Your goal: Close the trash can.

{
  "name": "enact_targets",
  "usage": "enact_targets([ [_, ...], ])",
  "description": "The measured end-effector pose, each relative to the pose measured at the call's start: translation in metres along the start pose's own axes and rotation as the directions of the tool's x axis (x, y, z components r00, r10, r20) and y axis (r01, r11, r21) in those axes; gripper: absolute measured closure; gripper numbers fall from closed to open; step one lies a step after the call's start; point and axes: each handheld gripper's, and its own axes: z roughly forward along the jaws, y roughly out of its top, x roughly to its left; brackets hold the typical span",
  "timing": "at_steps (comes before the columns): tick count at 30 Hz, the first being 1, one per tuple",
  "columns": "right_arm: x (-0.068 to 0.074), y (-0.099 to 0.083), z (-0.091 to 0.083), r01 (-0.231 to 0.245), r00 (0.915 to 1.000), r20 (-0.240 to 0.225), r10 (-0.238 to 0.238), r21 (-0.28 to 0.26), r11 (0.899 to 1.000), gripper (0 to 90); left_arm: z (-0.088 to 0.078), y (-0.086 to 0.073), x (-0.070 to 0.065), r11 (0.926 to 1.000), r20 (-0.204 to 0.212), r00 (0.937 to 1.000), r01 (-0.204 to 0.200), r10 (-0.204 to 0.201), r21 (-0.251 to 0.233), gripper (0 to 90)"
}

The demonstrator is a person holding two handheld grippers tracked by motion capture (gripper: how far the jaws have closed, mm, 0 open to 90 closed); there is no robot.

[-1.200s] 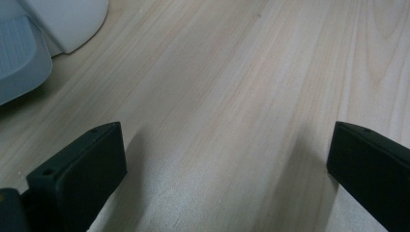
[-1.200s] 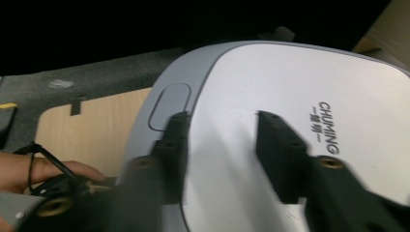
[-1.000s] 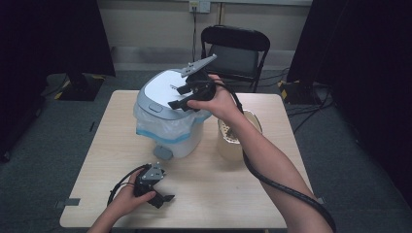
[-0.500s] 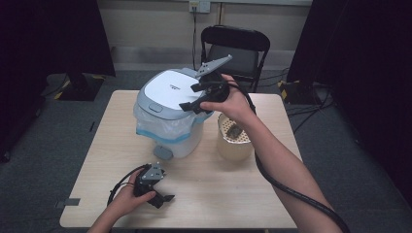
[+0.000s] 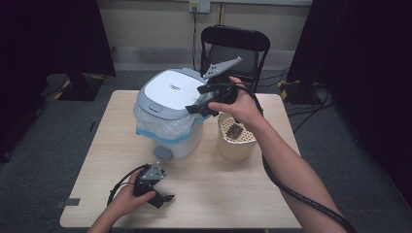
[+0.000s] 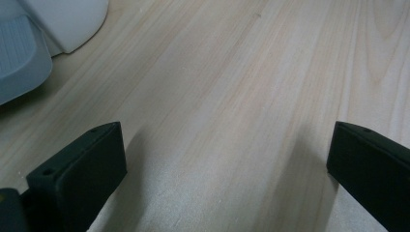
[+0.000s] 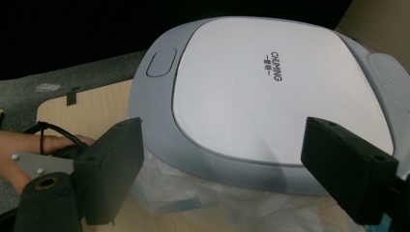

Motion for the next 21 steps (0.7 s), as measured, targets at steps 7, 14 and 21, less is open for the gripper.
enact_targets([
  [7,-0.001,-0.006,-0.008,-0.011,0.9999,0.006,0.011,-0.002,1.0,14.8,0.0,0.0,0.0,1.0,0.0,1.0,0.0,0.0,0.0,0.0],
  [14,-0.001,-0.015,-0.017,-0.017,0.9999,0.002,0.017,-0.001,1.0,14.7,0.0,0.0,0.0,1.0,0.0,1.0,0.0,0.0,0.0,0.0],
  [21,-0.002,-0.023,-0.022,-0.023,0.9997,0.009,0.023,-0.001,1.0,14.7,0.0,0.0,0.0,1.0,0.0,1.0,0.0,0.0,0.0,0.0],
])
